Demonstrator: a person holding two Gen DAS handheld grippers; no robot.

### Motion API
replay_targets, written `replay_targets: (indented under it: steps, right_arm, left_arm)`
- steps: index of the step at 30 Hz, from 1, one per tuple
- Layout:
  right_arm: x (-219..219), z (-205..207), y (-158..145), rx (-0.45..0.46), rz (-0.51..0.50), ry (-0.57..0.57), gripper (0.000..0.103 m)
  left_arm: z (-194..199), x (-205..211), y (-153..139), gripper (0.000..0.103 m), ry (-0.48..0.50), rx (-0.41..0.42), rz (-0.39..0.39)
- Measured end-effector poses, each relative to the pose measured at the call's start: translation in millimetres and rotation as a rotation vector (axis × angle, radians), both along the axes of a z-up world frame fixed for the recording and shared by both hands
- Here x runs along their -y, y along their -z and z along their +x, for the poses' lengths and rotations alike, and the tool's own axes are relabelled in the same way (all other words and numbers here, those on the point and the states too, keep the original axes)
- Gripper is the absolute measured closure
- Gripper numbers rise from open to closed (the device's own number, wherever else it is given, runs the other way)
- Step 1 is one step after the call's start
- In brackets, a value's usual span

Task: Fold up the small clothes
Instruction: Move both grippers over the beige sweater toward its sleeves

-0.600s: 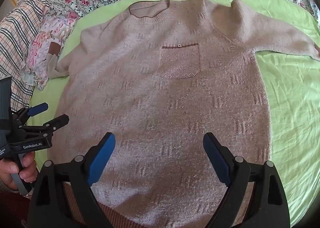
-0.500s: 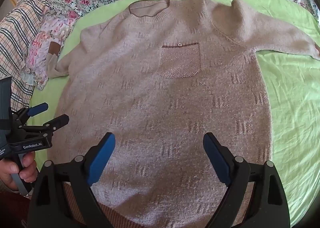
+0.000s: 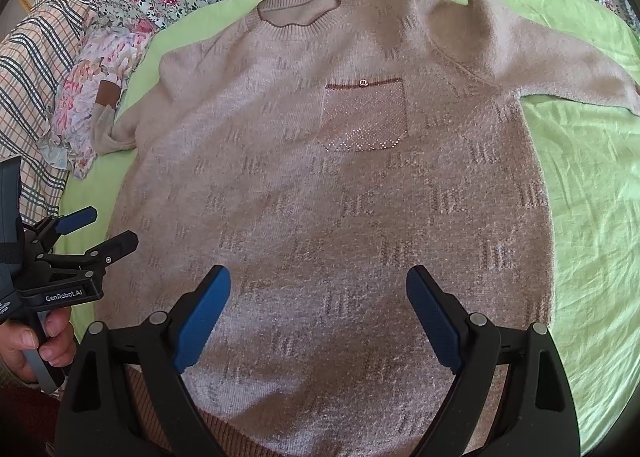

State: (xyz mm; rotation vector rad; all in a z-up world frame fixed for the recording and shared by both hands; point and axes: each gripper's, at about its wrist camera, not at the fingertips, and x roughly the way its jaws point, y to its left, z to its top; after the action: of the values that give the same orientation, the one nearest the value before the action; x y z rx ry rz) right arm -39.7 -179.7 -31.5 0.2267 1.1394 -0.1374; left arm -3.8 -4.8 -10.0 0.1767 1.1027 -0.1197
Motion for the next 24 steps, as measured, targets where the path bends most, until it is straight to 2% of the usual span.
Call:
replay_targets:
  steps: [9,13,18,24]
  right_arm:
    - [7.3,10.2,4.3,-0.09,0.009,-0.004,0.013]
    - [11.5,16.2,4.6,-0.05,0.019,-0.008,0.013]
    - [23.3,33.5,3.1,-0.038,-0.032,-0.019,0.013]
    - [38.7,59.3,-3.0,-0.004,-0.025,-0.059,0.013]
  left_arm:
    - [4.7,-5.1,0.2,0.002,0.021,0.077,-0.012]
    - [13.8,-9.7,0.9,0.002,0.018,0.076,0.004]
    - [31.0,-15.3,-1.5,0.002,0.025,0.05,-0.006]
    - [70.7,-17.2,-19.4,0.002,0.076,0.088,0.014]
